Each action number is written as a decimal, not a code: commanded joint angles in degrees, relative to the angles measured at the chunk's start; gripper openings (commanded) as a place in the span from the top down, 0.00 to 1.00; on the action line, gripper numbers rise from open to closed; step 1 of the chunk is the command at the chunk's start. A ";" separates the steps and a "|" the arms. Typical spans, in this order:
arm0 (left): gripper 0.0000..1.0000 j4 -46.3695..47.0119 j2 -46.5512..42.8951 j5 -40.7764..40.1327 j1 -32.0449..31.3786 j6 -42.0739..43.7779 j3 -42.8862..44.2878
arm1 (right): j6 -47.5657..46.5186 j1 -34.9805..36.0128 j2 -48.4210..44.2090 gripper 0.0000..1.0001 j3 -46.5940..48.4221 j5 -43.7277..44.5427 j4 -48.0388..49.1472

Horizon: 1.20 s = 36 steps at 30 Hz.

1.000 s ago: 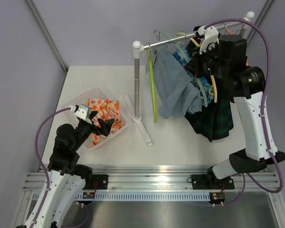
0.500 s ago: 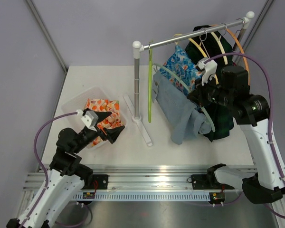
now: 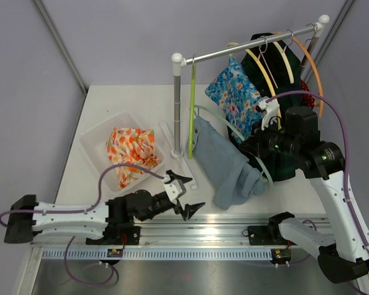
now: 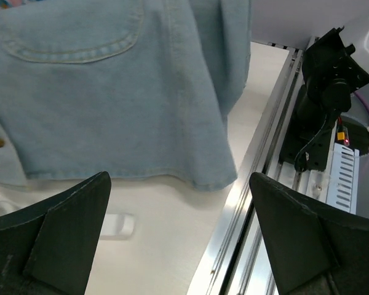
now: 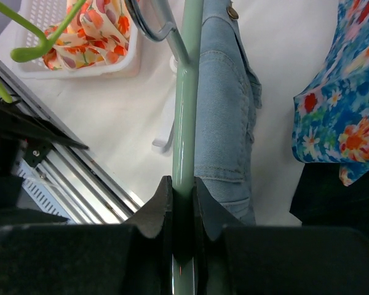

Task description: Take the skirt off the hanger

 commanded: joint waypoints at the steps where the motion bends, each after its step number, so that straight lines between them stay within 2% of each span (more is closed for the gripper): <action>1: 0.01 26.64 12.30 -18.89 -6.28 2.44 0.52 | 4.68 -0.66 -1.86 1.00 -1.08 -3.31 10.77; 3: 0.01 35.50 19.06 -23.89 -8.83 2.88 2.98 | 6.69 -1.27 -1.69 1.00 -1.88 -4.35 11.83; 7: 0.02 47.66 36.18 -27.09 -10.16 3.05 7.81 | 7.76 -2.15 -2.22 1.00 -3.28 -6.56 13.06; 11: 0.04 60.14 46.75 -32.79 -11.21 9.11 11.86 | 8.11 -2.59 -3.36 1.00 -4.52 -8.05 13.68; 14: 0.10 67.62 52.39 -33.85 -11.21 12.01 14.32 | 8.20 -2.94 -3.80 1.00 -4.96 -8.49 13.77; 18: 0.22 67.64 56.01 -35.96 -11.04 12.38 16.78 | 8.29 -3.30 -3.97 1.00 -4.87 -8.93 13.85; 19: 0.32 67.81 56.54 -36.57 -10.87 12.55 16.87 | 8.20 -3.30 -3.89 1.00 -4.87 -9.02 13.85; 24: 0.51 66.76 58.04 -37.81 -9.55 12.11 17.31 | 8.29 -3.56 -3.97 1.00 -5.05 -10.16 14.03; 31: 0.66 57.79 57.51 -31.31 -6.21 5.09 19.51 | 8.47 -4.26 -3.97 1.00 -5.13 -10.69 14.21; 32: 0.71 57.62 57.42 -30.52 -6.12 4.91 19.51 | 8.47 -4.44 -3.97 1.00 -5.22 -10.52 14.29; 33: 0.90 57.53 57.33 -30.43 -6.03 4.99 19.42 | 8.29 -4.44 -3.97 1.00 -5.31 -10.25 14.21; 34: 1.00 57.44 56.55 -30.43 -6.03 5.17 19.42 | 8.12 -4.61 -3.97 1.00 -5.40 -9.99 14.29; 36: 1.00 57.18 54.97 -29.90 -6.03 5.17 18.02 | 7.15 -4.61 -3.97 1.00 -5.48 -8.59 14.12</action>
